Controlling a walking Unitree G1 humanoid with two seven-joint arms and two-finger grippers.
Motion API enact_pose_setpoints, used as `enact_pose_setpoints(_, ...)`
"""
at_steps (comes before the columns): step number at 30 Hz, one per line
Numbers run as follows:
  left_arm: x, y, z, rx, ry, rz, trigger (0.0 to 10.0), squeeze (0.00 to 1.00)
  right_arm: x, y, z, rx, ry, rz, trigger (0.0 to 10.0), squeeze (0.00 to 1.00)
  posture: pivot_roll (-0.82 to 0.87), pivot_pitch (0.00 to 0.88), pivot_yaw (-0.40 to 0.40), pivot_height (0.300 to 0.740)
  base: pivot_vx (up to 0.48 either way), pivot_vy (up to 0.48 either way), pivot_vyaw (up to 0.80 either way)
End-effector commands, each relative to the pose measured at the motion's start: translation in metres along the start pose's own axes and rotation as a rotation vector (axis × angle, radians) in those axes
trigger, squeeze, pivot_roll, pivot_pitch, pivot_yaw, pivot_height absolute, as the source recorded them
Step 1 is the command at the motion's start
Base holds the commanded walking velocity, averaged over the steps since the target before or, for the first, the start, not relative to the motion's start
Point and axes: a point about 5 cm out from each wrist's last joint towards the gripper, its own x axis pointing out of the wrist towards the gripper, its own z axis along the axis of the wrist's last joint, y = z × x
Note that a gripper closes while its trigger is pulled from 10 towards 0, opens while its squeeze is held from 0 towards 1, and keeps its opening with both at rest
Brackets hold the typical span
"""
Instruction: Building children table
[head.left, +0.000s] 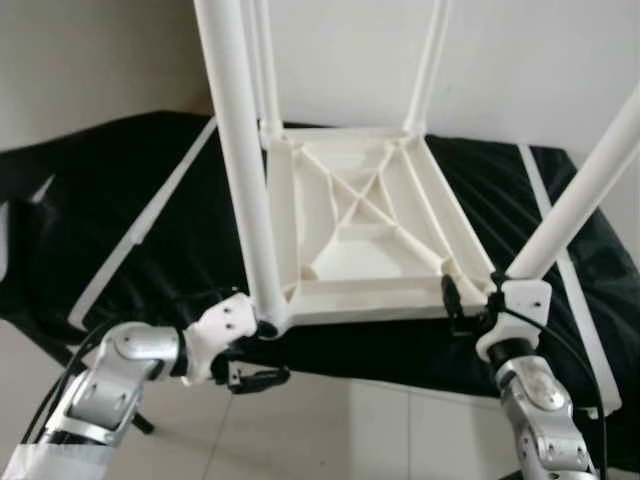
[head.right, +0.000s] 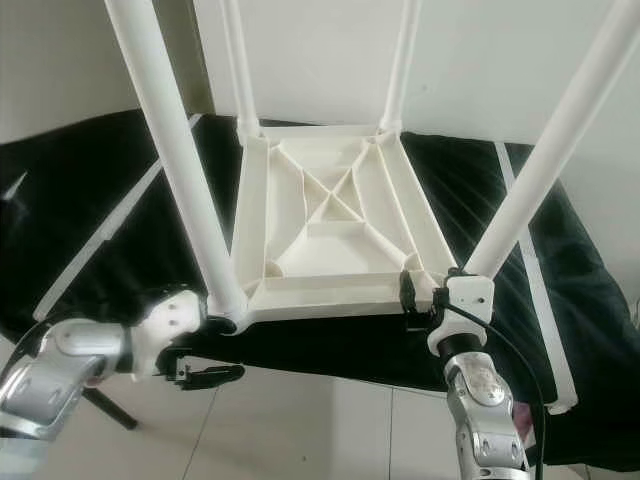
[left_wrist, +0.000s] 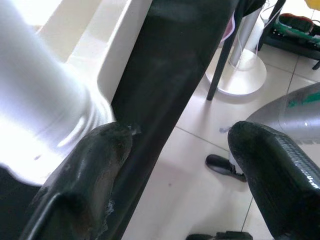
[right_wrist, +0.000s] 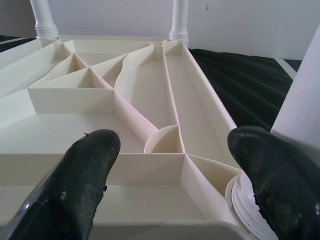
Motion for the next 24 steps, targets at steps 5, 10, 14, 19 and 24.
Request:
enact_pose_setpoints(5,-0.034,0.018,-0.002,-0.004,0.068,0.072,10.0,0.00,-0.001,-0.022,-0.002,-0.019,0.004,-0.100,10.0,0.00,0.01,0.034,0.007,0.740,0.000,0.000,0.00)
enact_pose_setpoints(10,-0.075,0.054,-0.015,-0.008,0.169,0.263,10.0,0.00,0.000,-0.015,-0.004,-0.014,0.009,-0.072,10.0,0.00,0.01,0.031,0.008,0.740,0.000,0.000,0.00)
enact_pose_setpoints(14,-0.074,0.082,0.003,0.048,0.061,0.455,10.0,0.00,-0.001,-0.007,-0.006,-0.003,0.015,-0.039,10.0,0.00,0.01,0.030,0.007,0.740,0.000,0.000,0.00)
enact_pose_setpoints(19,-0.059,0.097,0.016,0.079,-0.015,0.516,10.0,0.00,-0.006,-0.001,-0.010,0.012,0.029,-0.032,10.0,0.00,0.01,0.029,0.003,0.740,0.000,0.000,0.00)
enact_pose_setpoints(24,-0.036,0.109,0.034,0.067,-0.161,0.551,10.0,0.00,-0.013,0.007,-0.012,0.037,0.040,-0.038,10.0,0.00,0.00,0.027,0.003,0.740,0.000,0.000,0.00)
